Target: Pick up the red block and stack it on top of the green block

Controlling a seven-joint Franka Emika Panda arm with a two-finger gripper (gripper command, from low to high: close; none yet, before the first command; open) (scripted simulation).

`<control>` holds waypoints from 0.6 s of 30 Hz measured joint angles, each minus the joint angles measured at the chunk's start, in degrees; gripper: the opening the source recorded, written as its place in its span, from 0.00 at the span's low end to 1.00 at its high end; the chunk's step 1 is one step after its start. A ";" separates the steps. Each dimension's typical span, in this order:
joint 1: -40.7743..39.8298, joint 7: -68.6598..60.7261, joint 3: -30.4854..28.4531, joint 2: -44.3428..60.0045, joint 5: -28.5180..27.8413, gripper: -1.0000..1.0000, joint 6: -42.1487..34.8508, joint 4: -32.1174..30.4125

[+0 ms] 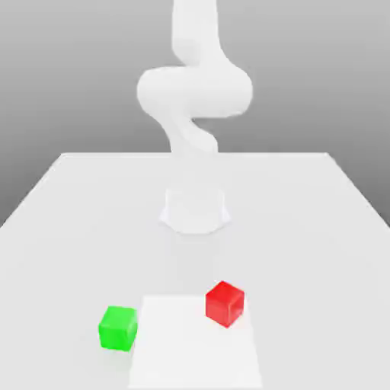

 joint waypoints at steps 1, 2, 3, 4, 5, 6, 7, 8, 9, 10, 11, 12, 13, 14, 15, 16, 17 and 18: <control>0.97 -2.05 -0.61 1.97 0.04 0.50 1.39 -1.61; 1.90 -4.08 -1.19 3.93 0.09 0.50 2.76 -3.19; 2.98 -5.96 -1.90 5.85 -0.05 0.50 4.11 -4.74; 3.67 -8.06 -2.24 7.78 0.17 0.50 5.43 -6.27; 4.56 -10.04 -2.75 9.69 0.22 0.50 6.76 -7.80; 5.43 -12.03 -3.24 11.60 0.26 0.50 8.10 -9.33; 6.14 -14.07 -3.55 13.52 0.40 0.50 9.43 -10.87; 6.95 -16.09 -3.95 15.45 0.46 0.50 10.77 -12.41; 7.76 -18.11 -4.34 17.41 0.48 0.50 12.12 -13.97; 8.55 -20.15 -4.70 19.39 0.50 0.50 13.49 -15.55; 9.31 -22.23 -5.02 21.43 0.50 0.50 14.89 -17.15; 9.98 -24.36 -5.23 23.52 0.52 0.50 16.32 -18.77; 10.65 -26.50 -5.41 25.69 0.49 0.50 17.80 -20.44; 11.02 -28.70 -5.29 27.95 0.45 0.50 19.33 -22.14; 11.55 -30.91 -5.32 30.32 0.27 0.50 20.95 -23.90; 12.06 -33.07 -5.34 32.83 -0.10 0.50 22.67 -25.73; 12.37 -35.15 -5.19 35.77 -0.55 0.50 24.72 -27.40; 12.69 -36.40 -5.10 38.43 -0.63 0.50 26.72 -28.15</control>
